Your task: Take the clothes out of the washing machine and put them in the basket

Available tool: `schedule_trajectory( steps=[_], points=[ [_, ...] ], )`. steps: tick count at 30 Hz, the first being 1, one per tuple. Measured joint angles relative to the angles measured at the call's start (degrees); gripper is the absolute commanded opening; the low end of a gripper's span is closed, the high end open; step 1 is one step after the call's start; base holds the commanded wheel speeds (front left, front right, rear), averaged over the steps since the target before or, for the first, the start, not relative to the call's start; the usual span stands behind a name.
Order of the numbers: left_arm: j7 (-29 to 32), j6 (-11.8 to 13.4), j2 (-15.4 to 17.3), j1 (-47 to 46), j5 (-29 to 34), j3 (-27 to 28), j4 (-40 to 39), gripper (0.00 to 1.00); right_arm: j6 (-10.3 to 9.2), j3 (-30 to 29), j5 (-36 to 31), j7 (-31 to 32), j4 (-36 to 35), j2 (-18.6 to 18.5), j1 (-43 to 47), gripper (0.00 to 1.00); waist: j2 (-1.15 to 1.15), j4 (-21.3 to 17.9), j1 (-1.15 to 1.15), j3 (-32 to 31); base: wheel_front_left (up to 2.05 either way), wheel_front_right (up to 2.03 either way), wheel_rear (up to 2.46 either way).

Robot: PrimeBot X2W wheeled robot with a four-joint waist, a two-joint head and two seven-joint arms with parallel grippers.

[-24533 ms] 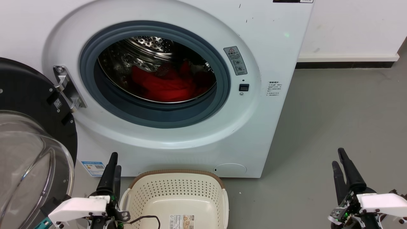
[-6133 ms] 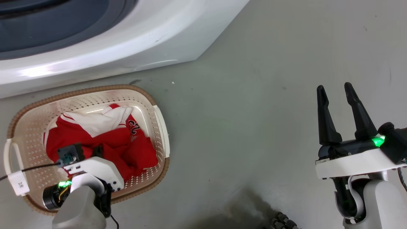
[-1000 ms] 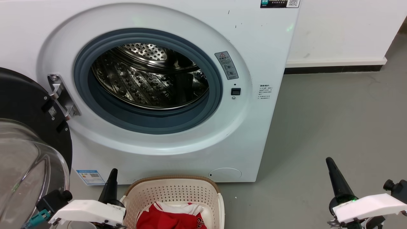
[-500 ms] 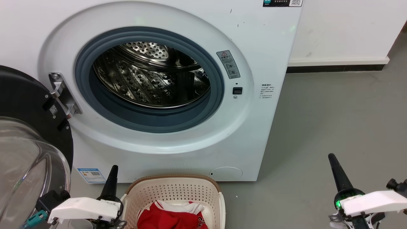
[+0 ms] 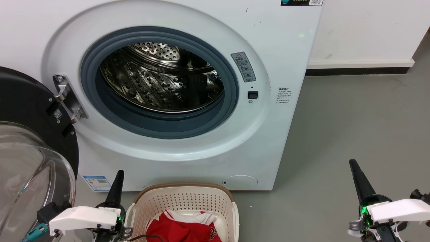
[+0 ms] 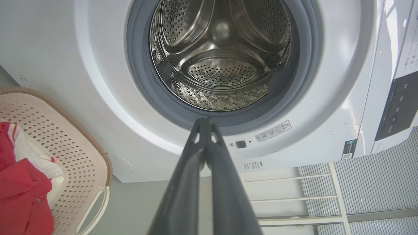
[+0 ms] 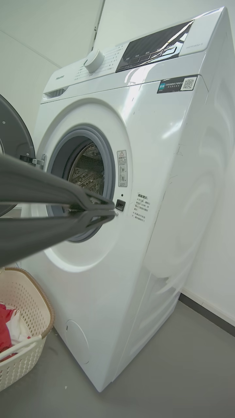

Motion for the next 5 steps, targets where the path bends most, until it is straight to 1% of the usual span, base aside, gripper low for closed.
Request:
schedule_trajectory(
  steps=[5],
  points=[
    [0.48, -0.48, -0.21, -0.34, -2.44, 0.38, 0.4, 0.0, 0.0, -0.25, 2.54, 0.18, 0.54, 0.0, -0.41, 0.0, 0.0, 0.12, 0.0, 0.12, 0.0, 0.0, 0.0]
  ],
)
